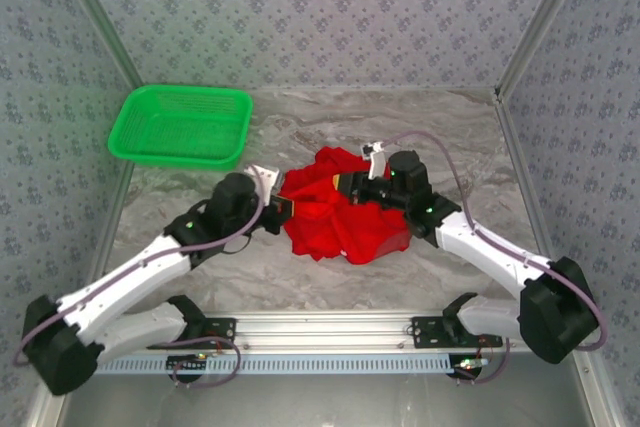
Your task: Fold the inside-out t-shirt
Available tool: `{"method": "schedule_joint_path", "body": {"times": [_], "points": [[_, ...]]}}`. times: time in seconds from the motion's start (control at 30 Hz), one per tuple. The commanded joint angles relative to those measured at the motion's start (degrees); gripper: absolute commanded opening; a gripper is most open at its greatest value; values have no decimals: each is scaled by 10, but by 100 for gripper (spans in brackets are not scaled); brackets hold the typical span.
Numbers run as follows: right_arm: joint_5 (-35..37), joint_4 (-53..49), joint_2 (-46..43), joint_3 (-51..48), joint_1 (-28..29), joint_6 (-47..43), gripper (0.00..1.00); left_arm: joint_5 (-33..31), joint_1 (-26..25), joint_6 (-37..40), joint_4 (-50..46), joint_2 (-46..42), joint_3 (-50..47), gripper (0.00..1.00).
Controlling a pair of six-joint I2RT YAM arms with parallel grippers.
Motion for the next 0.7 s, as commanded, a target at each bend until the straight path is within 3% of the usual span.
{"method": "schedule_joint_path", "body": {"times": [0.0, 0.17, 0.27, 0.37, 0.47, 0.5, 0.67], "points": [[68, -73, -22, 31, -19, 7, 0, 158, 23, 11, 145, -71, -53, 0], [64, -122, -20, 58, -22, -18, 0, 300, 62, -21, 256, -99, -101, 0], [41, -161, -13, 71, -24, -68, 0, 315, 64, -30, 274, -92, -101, 0], [-5, -158, -18, 66, -23, -89, 0, 241, 64, -15, 215, -87, -84, 0], [-51, -131, -34, 53, -25, -112, 0, 75, 65, -14, 98, -63, -47, 0], [-56, -119, -40, 50, -24, -115, 0, 30, 67, -18, 68, -50, -36, 4], [-96, -72, -54, 33, -19, -121, 0, -44, 69, -8, -11, 10, -3, 15]]}}
